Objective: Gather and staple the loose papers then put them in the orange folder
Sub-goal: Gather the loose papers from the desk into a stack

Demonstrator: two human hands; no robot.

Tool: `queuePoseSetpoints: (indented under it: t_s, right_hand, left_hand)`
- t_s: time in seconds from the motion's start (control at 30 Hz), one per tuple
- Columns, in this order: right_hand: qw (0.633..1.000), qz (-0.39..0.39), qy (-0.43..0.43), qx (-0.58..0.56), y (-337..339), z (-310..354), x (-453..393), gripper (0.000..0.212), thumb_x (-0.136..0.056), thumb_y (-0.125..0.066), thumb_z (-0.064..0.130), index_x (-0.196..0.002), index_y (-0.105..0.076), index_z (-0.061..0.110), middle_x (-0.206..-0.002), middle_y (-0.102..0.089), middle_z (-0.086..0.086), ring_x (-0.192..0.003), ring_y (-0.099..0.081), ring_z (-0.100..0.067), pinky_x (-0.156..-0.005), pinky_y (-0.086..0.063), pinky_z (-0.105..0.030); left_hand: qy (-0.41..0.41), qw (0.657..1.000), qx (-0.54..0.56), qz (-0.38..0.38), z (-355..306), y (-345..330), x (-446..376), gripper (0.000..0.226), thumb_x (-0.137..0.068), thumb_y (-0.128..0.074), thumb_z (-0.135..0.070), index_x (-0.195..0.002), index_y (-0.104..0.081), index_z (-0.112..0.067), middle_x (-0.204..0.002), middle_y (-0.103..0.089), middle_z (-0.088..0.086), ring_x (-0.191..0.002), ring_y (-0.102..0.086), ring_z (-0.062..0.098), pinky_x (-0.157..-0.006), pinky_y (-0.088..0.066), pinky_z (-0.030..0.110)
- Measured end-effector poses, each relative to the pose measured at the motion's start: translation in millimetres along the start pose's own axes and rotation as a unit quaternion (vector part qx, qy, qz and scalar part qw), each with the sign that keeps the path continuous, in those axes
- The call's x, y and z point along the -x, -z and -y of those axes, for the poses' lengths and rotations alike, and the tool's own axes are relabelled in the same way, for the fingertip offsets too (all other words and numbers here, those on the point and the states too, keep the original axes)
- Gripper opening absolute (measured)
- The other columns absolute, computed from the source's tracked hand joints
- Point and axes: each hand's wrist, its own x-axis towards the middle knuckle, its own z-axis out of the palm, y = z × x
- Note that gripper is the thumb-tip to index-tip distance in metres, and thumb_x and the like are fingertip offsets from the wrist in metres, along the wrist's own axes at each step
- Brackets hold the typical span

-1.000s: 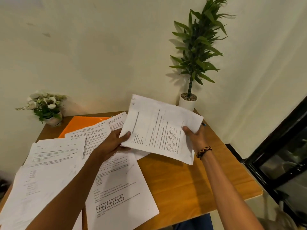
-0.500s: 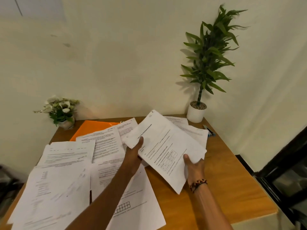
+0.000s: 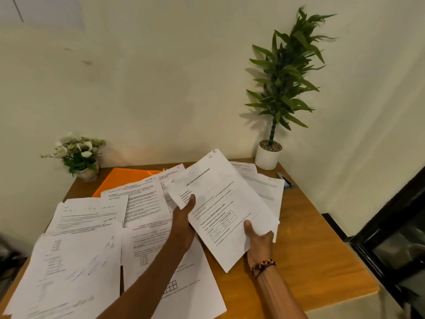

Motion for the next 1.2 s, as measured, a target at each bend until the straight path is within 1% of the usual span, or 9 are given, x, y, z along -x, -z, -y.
queuePoseSetpoints:
  t_s: [0.07,0.17,0.27,0.37,0.5,0.63,0.87,1.07,1.2]
  right_hand:
    - [1.000,0.021,-0.004,0.011,-0.3,-2.7,0.6,0.063,-0.076,-0.083,0.010,-0.133,-0.057,0.011,-0.122,-0.070,-0.009,-0.118,-0.064,-0.028,-0.096,-0.054,-0.050]
    - [0.998,0.052,-0.013,0.031,6.7,6.6,-7.1,0.059,-0.076,-0.078,-0.005,-0.130,-0.060,0.009,-0.119,-0.072,-0.010,-0.113,-0.066,-0.028,-0.096,-0.053,-0.052]
    - [0.992,0.089,-0.014,0.093,11.8,33.3,-19.2,0.038,-0.077,-0.079,0.000,-0.112,-0.069,0.007,-0.115,-0.073,-0.015,-0.104,-0.070,-0.032,-0.086,-0.057,-0.053]
    - [0.961,0.159,0.029,0.224,6.0,65.3,-30.6,0.028,-0.081,-0.077,0.001,-0.106,-0.068,0.007,-0.104,-0.076,-0.011,-0.099,-0.072,-0.030,-0.071,-0.061,-0.036]
    - [0.904,0.259,0.072,0.332,-26.0,95.8,-40.8,0.032,-0.083,-0.080,0.017,-0.112,-0.068,0.012,-0.106,-0.077,-0.005,-0.097,-0.074,-0.022,-0.078,-0.061,-0.036]
    - [0.903,0.245,0.136,0.325,-54.1,117.9,-47.8,0.031,-0.081,-0.081,0.025,-0.109,-0.069,0.026,-0.107,-0.075,0.008,-0.096,-0.072,-0.007,-0.078,-0.058,-0.023]
    - [0.928,0.241,0.149,0.243,-58.1,125.7,-56.4,0.036,-0.085,-0.076,0.011,-0.119,-0.068,0.003,-0.113,-0.074,-0.009,-0.103,-0.072,-0.026,-0.090,-0.058,-0.046]
    - [0.902,0.210,0.212,0.313,-57.6,125.9,-51.0,0.041,-0.086,-0.077,0.019,-0.122,-0.058,0.024,-0.110,-0.066,0.018,-0.095,-0.066,0.011,-0.075,-0.058,-0.016]
    - [0.922,0.164,0.240,0.256,-55.0,110.7,-51.0,0.038,-0.084,-0.079,0.020,-0.118,-0.063,0.021,-0.112,-0.071,0.010,-0.102,-0.068,-0.002,-0.079,-0.059,-0.022]
  left_hand:
    - [0.013,0.999,-0.020,-0.039,-3.2,-3.4,-3.7,0.048,-0.093,-0.069,-0.030,-0.138,-0.053,-0.023,-0.122,-0.073,0.010,-0.111,-0.070,0.036,-0.090,-0.056,0.061]
    - [0.004,0.997,-0.061,-0.039,-15.8,0.7,-14.5,0.053,-0.091,-0.072,-0.032,-0.139,-0.053,-0.020,-0.123,-0.072,0.012,-0.112,-0.070,0.036,-0.090,-0.056,0.062]
    - [-0.014,0.997,-0.075,-0.010,-34.4,8.7,-22.2,0.052,-0.093,-0.070,-0.028,-0.140,-0.053,-0.015,-0.126,-0.071,0.014,-0.113,-0.069,0.036,-0.092,-0.056,0.061]
    - [-0.028,0.995,-0.101,0.005,-50.1,8.8,-24.6,0.044,-0.094,-0.067,-0.026,-0.136,-0.056,-0.014,-0.122,-0.073,0.011,-0.110,-0.071,0.032,-0.089,-0.058,0.055]
    - [-0.046,0.983,-0.175,0.021,-61.5,-6.2,-23.5,0.034,-0.095,-0.067,-0.032,-0.126,-0.063,-0.019,-0.111,-0.077,0.004,-0.102,-0.074,0.027,-0.082,-0.062,0.048]
    - [-0.067,0.967,-0.235,0.069,-68.6,-27.7,-21.7,0.037,-0.095,-0.066,-0.036,-0.126,-0.063,-0.016,-0.110,-0.077,0.006,-0.101,-0.075,0.027,-0.080,-0.063,0.044]
    - [-0.096,0.959,-0.263,0.051,-81.8,-53.4,-32.4,0.042,-0.088,-0.072,-0.049,-0.118,-0.066,-0.020,-0.105,-0.078,0.004,-0.096,-0.076,0.025,-0.082,-0.062,0.048]
    - [-0.134,0.940,-0.313,0.036,-77.2,-64.1,-27.8,0.030,-0.085,-0.066,-0.054,-0.106,-0.065,-0.032,-0.098,-0.076,-0.005,-0.089,-0.075,0.016,-0.070,-0.062,0.031]
    - [-0.128,0.933,-0.334,0.045,-66.6,-59.2,-23.2,0.038,-0.077,-0.067,-0.058,-0.106,-0.061,-0.035,-0.099,-0.073,-0.010,-0.088,-0.072,0.008,-0.061,-0.057,0.018]
